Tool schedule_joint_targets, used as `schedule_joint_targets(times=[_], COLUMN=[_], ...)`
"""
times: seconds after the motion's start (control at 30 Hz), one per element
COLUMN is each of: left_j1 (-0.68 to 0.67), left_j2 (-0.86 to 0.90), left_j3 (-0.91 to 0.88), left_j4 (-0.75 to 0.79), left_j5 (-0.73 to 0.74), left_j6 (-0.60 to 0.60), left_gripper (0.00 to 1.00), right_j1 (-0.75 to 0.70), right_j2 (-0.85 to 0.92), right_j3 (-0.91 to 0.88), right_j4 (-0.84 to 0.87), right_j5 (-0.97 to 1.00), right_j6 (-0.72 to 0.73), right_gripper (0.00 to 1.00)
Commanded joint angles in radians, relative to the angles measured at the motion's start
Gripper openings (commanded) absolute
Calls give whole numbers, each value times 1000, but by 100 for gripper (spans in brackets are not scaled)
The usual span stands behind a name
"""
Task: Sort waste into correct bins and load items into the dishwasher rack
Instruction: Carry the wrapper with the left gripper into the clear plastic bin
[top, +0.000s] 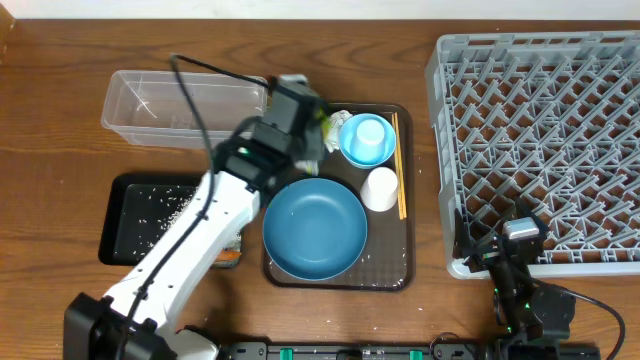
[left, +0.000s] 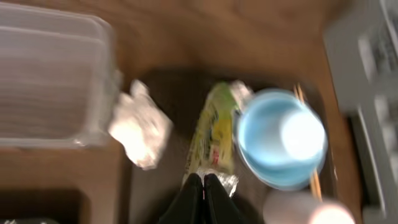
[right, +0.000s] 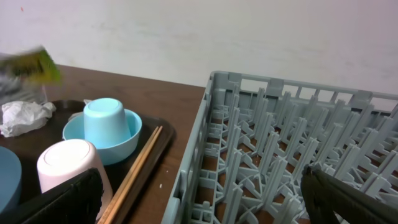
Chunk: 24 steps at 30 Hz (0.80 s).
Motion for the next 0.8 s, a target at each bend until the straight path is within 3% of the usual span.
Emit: schedule_joint_targets(times=[0.0, 0.33, 0.57, 0.63, 0.73, 0.77], left_j1=[69, 275, 345, 354, 359, 358], left_j2=[-9, 0, 49, 63, 71, 71], left_j3=[6, 6, 6, 6, 6, 6], left_j4=[29, 200, 214, 216, 214, 214], left_j5=[-52, -53, -53, -53, -53, -52], left_j6=[-95, -148, -148, -148, -147, -147], left_gripper=[6, 6, 7, 24, 62, 67], right_j1=[-9, -9, -9, -9, -9, -9], right_j2=[-5, -5, -5, -5, -5, -5], right_j3=[-4, -4, -4, -4, -4, -4], right_j4=[0, 0, 0, 0, 0, 0], right_j5=[3, 3, 3, 3, 3, 3], right_j6=[12, 12, 12, 12, 12, 12], right_gripper=[99, 99, 99, 99, 99, 99])
